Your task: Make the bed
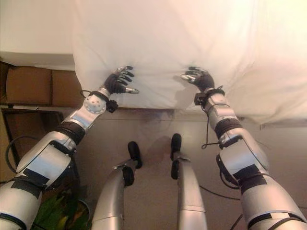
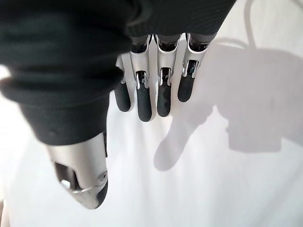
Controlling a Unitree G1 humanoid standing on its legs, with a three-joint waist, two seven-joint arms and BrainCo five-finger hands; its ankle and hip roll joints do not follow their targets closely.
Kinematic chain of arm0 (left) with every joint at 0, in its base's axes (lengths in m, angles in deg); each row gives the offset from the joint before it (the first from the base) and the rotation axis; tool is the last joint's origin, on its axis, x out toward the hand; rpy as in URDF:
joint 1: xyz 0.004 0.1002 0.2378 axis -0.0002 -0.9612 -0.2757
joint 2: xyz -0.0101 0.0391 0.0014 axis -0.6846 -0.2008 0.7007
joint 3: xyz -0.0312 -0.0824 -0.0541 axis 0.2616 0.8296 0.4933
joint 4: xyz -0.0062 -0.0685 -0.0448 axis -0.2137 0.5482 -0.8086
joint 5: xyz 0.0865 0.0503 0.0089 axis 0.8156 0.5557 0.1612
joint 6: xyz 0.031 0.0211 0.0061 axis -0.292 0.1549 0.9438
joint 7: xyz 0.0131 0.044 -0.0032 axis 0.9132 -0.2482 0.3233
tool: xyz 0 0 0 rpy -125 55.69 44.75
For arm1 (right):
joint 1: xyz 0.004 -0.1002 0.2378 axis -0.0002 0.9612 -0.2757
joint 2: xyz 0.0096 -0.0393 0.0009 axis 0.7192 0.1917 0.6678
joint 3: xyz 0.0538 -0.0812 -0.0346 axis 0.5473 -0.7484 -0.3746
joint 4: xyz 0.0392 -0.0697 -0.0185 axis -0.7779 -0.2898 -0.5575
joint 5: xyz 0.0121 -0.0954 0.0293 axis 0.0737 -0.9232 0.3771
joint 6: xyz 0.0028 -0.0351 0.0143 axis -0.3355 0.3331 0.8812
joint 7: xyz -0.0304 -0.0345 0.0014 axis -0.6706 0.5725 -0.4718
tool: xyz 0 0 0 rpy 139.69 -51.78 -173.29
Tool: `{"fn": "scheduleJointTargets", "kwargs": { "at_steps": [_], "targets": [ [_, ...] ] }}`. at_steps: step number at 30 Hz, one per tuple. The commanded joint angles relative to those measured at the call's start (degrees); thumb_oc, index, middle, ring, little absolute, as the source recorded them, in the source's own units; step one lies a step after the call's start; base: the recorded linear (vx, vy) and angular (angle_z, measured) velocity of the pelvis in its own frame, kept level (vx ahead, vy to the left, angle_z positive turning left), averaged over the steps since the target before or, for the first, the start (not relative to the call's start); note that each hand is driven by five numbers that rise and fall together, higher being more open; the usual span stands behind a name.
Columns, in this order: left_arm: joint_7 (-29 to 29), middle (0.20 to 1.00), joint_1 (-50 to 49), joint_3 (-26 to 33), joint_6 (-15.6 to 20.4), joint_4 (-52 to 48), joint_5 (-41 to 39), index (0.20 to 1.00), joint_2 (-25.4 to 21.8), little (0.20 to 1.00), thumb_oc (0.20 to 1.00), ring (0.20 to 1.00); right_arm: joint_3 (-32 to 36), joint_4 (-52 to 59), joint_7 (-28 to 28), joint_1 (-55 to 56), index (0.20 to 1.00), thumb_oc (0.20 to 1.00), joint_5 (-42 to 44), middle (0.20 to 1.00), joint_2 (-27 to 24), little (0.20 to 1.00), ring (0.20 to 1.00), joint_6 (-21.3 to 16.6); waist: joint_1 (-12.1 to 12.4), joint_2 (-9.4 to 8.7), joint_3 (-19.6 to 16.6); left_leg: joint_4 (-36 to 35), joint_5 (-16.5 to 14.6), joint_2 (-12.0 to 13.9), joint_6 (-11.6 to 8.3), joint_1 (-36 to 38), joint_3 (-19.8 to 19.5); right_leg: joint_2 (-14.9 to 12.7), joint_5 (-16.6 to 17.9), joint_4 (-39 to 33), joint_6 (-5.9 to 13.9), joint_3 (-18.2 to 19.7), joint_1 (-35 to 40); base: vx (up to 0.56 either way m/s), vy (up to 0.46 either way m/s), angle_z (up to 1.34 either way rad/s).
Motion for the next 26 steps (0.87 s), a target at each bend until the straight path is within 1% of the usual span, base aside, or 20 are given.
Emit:
{"fn": "scheduleJointTargets", "kwargs": {
  "at_steps": [1, 2, 3, 4, 5, 7, 8, 9, 10, 12, 13, 14, 15, 16, 18, 20, 21, 22, 24, 26],
  "targets": [
    [-2.6, 1.0, -5.7, 8.3, 1.0, 3.3, -4.9, 1.0, -4.0, 1.0, 1.0, 1.0, 4.4, -2.7, -2.2, 4.3, 1.0, 1.0, 1.4, 1.0, -4.0, 1.0, 1.0, -2.7, 1.2, 0.33, -2.6, -10.2, 2.6, -1.1, -2.98, 8.0, 1.8, 0.7, -1.4, -4.8, 5.2, -2.6, 8.4, 0.01, -0.035, 0.02],
    [-2.5, 1.0, -5.8, 8.4, 1.0, 3.2, -4.9, 1.0, -4.0, 1.0, 1.0, 1.0, 4.3, -2.7, -2.2, 4.3, 1.0, 1.0, 1.4, 1.0, -3.9, 1.0, 1.0, -2.7, 1.1, 0.36, -2.5, -10.5, 2.7, -1.2, -2.98, 8.3, 1.8, 0.7, -1.3, -5.0, 5.21, -2.6, 8.6, 0.01, -0.064, 0.04],
    [-2.8, 1.0, -8.9, 12.3, 0.5, 3.3, -8.8, 1.0, -4.3, 1.0, 1.0, 1.0, 6.5, -2.5, -2.7, 7.2, 1.0, 1.0, 1.4, 1.0, -5.2, 1.0, 1.0, -2.5, 1.1, 0.43, -2.4, -13.2, 3.8, -1.2, -3.19, 10.1, 1.3, 0.8, -0.6, -7.4, 5.42, -2.7, 10.7, 0.0, -0.043, 0.04],
    [-2.8, 1.0, -9.0, 12.4, 0.5, 3.2, -8.8, 1.0, -4.3, 1.0, 1.0, 1.0, 6.5, -2.4, -2.7, 7.4, 1.0, 1.0, 1.4, 1.0, -5.2, 1.0, 1.0, -2.5, 1.1, 0.47, -2.4, -13.4, 3.9, -1.2, -3.2, 10.4, 1.2, 0.8, -0.5, -7.7, 5.43, -2.8, 11.0, 0.0, -0.098, 0.04],
    [-3.0, 1.0, -12.2, 14.5, 0.5, 3.0, -8.7, 1.0, -5.4, 1.0, 1.0, 1.0, 9.2, -2.6, -3.3, 10.7, 1.0, 1.0, 1.3, 1.0, -6.3, 1.0, 1.0, -2.5, 1.2, 0.64, -2.4, -16.9, 5.4, -1.7, -3.83, 12.8, 1.0, 1.1, 0.5, -11.0, 5.66, -3.0, 13.5, 0.0, -0.055, 0.03],
    [-3.2, 1.0, -14.4, 15.9, 0.4, 2.7, -9.0, 1.0, -5.5, 1.0, 1.0, 1.0, 10.8, -2.8, -3.9, 12.9, 1.0, 1.0, 1.2, 1.0, -6.7, 1.0, 1.0, -2.5, 1.4, 0.72, -2.4, -19.2, 6.7, -2.1, -4.31, 14.7, 0.8, 1.4, 1.2, -12.8, 5.87, -3.5, 15.4, 0.01, -0.096, 0.1],
    [-3.5, 1.0, -18.1, 17.6, 0.0, 2.6, -8.3, 1.0, -5.9, 1.0, 1.0, 1.0, 13.3, -2.8, -4.5, 17.0, 1.0, 1.0, 1.2, 1.0, -6.4, 1.0, 1.0, -2.4, 1.5, 0.68, -2.6, -22.9, 8.3, -2.5, -4.94, 17.8, 0.2, 1.8, 2.0, -16.2, 6.16, -4.0, 18.6, 0.01, -0.103, 0.1],
    [-3.6, 1.0, -18.2, 17.6, 0.0, 2.5, -8.3, 1.0, -5.9, 1.0, 1.0, 1.0, 13.4, -2.7, -4.6, 17.1, 1.0, 1.0, 1.2, 1.0, -6.4, 1.0, 1.0, -2.4, 1.5, 0.67, -2.5, -23.2, 8.5, -2.5, -4.96, 18.2, 0.2, 1.9, 2.1, -16.5, 6.16, -4.0, 19.0, 0.02, -0.138, 0.05],
    [-3.9, 1.0, -22.3, 19.9, 0.0, 2.6, -8.9, 1.0, -5.1, 1.0, 1.0, 1.0, 15.4, -2.9, -5.0, 21.5, 1.0, 1.0, 1.4, 1.0, -4.8, 1.0, 1.0, -2.5, 1.6, 0.45, -2.9, -26.3, 9.7, -2.9, -5.32, 21.3, -0.1, 2.4, 3.0, -19.4, 6.41, -4.5, 22.1, 0.01, -0.07, 0.02],
    [-3.6, 1.0, -26.6, 21.3, -0.1, 2.8, -8.1, 1.0, -4.2, 1.0, 1.0, 1.0, 16.6, -2.2, -4.4, 26.5, 1.0, 1.0, 0.8, 1.0, -2.7, 1.0, 1.0, -2.5, 1.7, 0.16, -3.6, -29.9, 11.2, -3.1, -5.87, 25.3, -0.5, 2.9, 3.8, -22.7, 6.75, -4.9, 26.0, 0.04, -0.096, 0.06],
    [-3.6, 1.0, -26.8, 21.3, -0.1, 2.7, -8.1, 1.0, -4.2, 1.0, 1.0, 1.0, 16.6, -2.1, -4.5, 26.6, 1.0, 1.0, 0.8, 1.0, -2.6, 1.0, 1.0, -2.5, 1.6, 0.15, -3.6, -30.2, 11.5, -3.1, -5.83, 25.4, -0.5, 2.9, 4.1, -23.1, 6.7, -5.0, 26.2, 0.08, -0.112, 0.05],
    [-2.1, 1.0, -31.7, 21.5, -0.1, 3.2, -6.6, 1.0, -1.6, 1.0, 1.0, 1.0, 17.0, -1.5, -2.9, 32.8, 1.0, 1.0, -0.3, 1.0, 0.2, 1.0, 1.0, -2.4, 1.6, -0.3, -4.4, -33.6, 12.7, -3.0, -6.35, 29.9, -0.8, 3.4, 4.5, -25.7, 7.04, -5.3, 30.6, 0.04, -0.05, 0.0],
    [-2.1, 1.0, -31.9, 21.5, -0.1, 3.1, -6.6, 1.0, -1.6, 1.0, 1.0, 1.0, 17.1, -1.3, -3.0, 33.0, 1.0, 1.0, -0.3, 1.0, 0.3, 1.0, 1.0, -2.4, 1.6, -0.3, -4.4, -33.9, 13.0, -3.0, -6.33, 30.1, -0.8, 3.5, 4.8, -26.1, 7.0, -5.3, 30.7, 0.12, -0.073, -0.01],
    [-0.2, 1.0, -36.4, 20.6, 0.0, 3.1, -4.5, 1.0, 0.9, 1.0, 1.0, 1.0, 17.4, -0.5, -1.6, 38.3, 1.0, 1.0, -1.5, 1.0, 2.5, 1.0, 1.0, -2.6, 1.6, -0.44, -5.4, -36.8, 13.5, -2.9, -6.54, 34.5, -1.0, 3.8, 5.0, -28.7, 7.19, -5.7, 35.3, 0.06, -0.022, 0.03],
    [0.9, 1.0, -38.6, 19.8, 0.1, 2.6, -3.4, 1.0, 2.3, 1.0, 1.0, 1.0, 17.7, 0.1, -1.1, 40.6, 1.0, 1.0, -2.3, 1.0, 3.3, 1.0, 1.0, -2.9, 1.7, -0.49, -5.8, -38.4, 14.2, -2.9, -6.71, 36.6, -1.2, 4.1, 5.6, -30.2, 7.29, -5.9, 37.4, 0.08, -0.029, 0.05],
    [4.3, 1.0, -44.0, 21.0, -0.8, 3.0, -6.5, 1.0, 7.7, 1.0, 1.0, 1.0, 18.6, 1.7, 0.4, 47.0, 1.0, 1.0, -2.9, 1.0, 6.5, 1.0, 1.0, -3.2, 1.6, -0.37, -7.2, -42.1, 15.2, -2.7, -7.0, 42.3, -1.1, 4.4, 6.6, -34.2, 7.65, -6.2, 43.4, 0.1, -0.005, 0.03],
    [4.3, 1.0, -44.0, 21.0, -0.8, 3.0, -6.5, 1.0, 7.7, 1.0, 1.0, 1.0, 18.6, 1.7, 0.4, 47.0, 1.0, 1.0, -2.9, 1.0, 6.5, 1.0, 1.0, -3.2, 1.6, -0.37, -7.2, -42.2, 15.2, -2.7, -7.0, 42.3, -1.1, 4.5, 6.6, -34.2, 7.65, -6.2, 43.4, 0.07, 0.022, 0.07],
    [5.3, 1.0, -45.7, 20.1, -1.1, 2.9, -5.3, 1.0, 9.2, 1.0, 1.0, 1.0, 18.7, 2.1, 0.8, 48.8, 1.0, 1.0, -3.6, 1.0, 7.6, 1.0, 1.0, -3.2, 1.4, -0.32, -7.9, -42.9, 15.3, -2.7, -7.2, 43.5, -1.0, 4.5, 7.4, -35.4, 7.86, -6.2, 45.1, 0.05, 0.02, 0.09],
    [7.8, 1.0, -48.8, 20.6, -2.4, 5.0, -7.4, 1.0, 13.5, 1.0, 1.0, 1.0, 17.9, 2.5, 1.3, 52.3, 1.0, 1.0, -6.9, 1.0, 10.0, 1.0, 1.0, -3.3, 1.0, -0.47, -10.3, -42.9, 14.7, -2.2, -7.65, 45.3, -1.0, 4.1, 8.8, -39.3, 8.32, -6.4, 48.5, 0.04, 0.024, 0.12],
    [8.7, 1.0, -50.0, 20.7, -3.1, 5.7, -7.7, 1.0, 14.7, 1.0, 1.0, 1.0, 17.7, 2.7, 1.5, 53.5, 1.0, 1.0, -7.7, 1.0, 10.5, 1.0, 1.0, -3.2, 0.8, -0.51, -11.3, -42.9, 14.6, -2.1, -7.76, 45.9, -1.1, 4.0, 9.5, -40.8, 8.41, -6.1, 49.8, 0.03, 0.018, 0.09]
  ]
}}
